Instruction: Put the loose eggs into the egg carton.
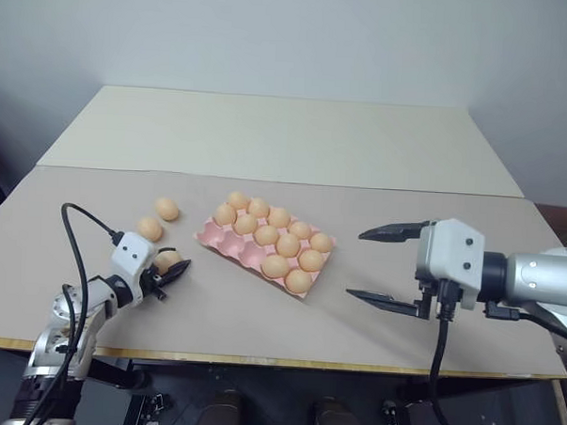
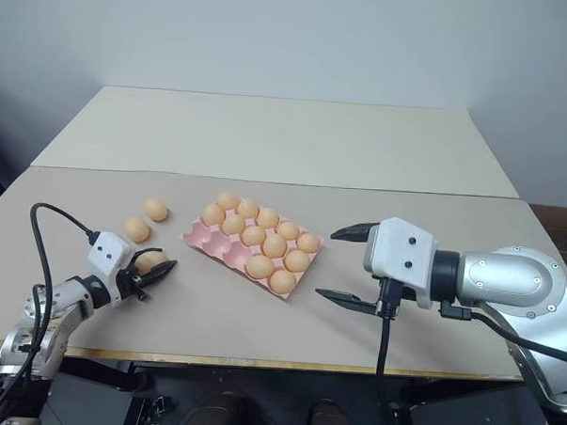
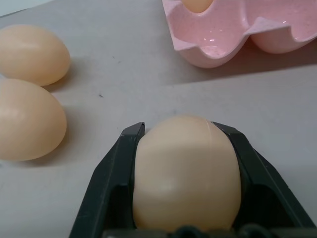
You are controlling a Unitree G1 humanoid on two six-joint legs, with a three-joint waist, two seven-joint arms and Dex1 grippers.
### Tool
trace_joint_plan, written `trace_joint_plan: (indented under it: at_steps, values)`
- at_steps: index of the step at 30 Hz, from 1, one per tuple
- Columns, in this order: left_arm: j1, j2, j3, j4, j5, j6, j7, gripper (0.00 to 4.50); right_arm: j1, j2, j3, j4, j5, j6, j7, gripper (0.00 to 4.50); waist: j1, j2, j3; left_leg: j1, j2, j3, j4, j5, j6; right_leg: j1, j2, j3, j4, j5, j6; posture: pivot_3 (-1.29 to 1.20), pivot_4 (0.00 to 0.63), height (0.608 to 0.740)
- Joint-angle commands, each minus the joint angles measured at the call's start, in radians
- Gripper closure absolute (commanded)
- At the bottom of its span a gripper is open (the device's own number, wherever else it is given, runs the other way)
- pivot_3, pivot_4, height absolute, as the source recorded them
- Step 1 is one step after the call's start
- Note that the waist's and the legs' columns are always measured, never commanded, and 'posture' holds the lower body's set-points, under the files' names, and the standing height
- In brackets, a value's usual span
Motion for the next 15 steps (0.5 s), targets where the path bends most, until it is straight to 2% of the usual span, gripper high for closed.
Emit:
trace_joint_plan:
  at_steps: [1, 10, 15]
  values:
    - [-0.007, -0.006, 0.013, -0.057, -0.016, -0.017, 0.007, 2.53, -0.007, -0.007, -0.029, -0.026, 0.021, 0.006, -0.012, 0.0, 0.0, 0.0, 0.0, 0.0, 0.0, 0.0, 0.0, 0.0, 0.0, 0.0, 0.0, 0.0, 0.0, 0.0, 0.0, 0.0, 0.15, 0.74]
    - [-0.092, -0.048, 0.034, -0.249, -0.22, 0.075, -0.044, 2.53, -0.006, -0.003, -0.021, -0.034, 0.014, 0.009, -0.036, 0.0, 0.004, 0.0, 0.0, -0.001, 0.0, 0.0, 0.0, 0.0, 0.0, 0.0, -0.001, 0.0, 0.0, 0.0, 0.0, 0.0, 0.15, 0.74]
    - [-0.182, -0.09, -0.058, -0.171, -0.233, 0.053, -0.125, 2.53, -0.004, 0.016, -0.023, -0.043, 0.017, 0.014, -0.071, 0.0, 0.004, 0.0, 0.0, 0.0, -0.002, 0.0, 0.0, 0.0, 0.0, 0.0, 0.0, 0.0, 0.0, 0.0, 0.0, 0.0, 0.15, 0.74]
